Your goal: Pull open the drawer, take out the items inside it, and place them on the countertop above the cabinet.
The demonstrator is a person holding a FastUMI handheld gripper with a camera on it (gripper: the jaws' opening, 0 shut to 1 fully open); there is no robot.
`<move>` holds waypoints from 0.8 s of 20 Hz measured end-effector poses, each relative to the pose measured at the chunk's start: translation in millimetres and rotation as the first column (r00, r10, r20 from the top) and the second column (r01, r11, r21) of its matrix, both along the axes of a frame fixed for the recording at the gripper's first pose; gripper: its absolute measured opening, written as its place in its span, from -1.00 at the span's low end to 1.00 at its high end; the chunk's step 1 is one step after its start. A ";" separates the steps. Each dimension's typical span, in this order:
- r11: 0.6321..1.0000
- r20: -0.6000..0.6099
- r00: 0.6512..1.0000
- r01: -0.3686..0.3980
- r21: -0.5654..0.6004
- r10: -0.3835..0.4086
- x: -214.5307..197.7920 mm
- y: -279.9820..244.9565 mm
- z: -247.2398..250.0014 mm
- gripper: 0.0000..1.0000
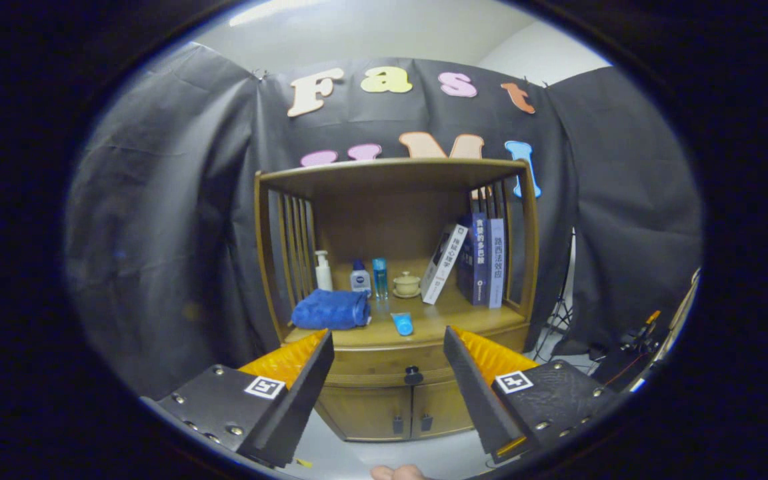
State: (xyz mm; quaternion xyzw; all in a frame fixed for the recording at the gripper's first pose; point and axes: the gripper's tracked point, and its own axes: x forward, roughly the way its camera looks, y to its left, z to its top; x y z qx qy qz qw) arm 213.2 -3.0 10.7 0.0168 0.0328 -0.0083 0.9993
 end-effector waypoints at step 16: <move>0.999 0.030 0.999 -0.030 -0.031 0.031 -67.9 -37.9 21.3 0.98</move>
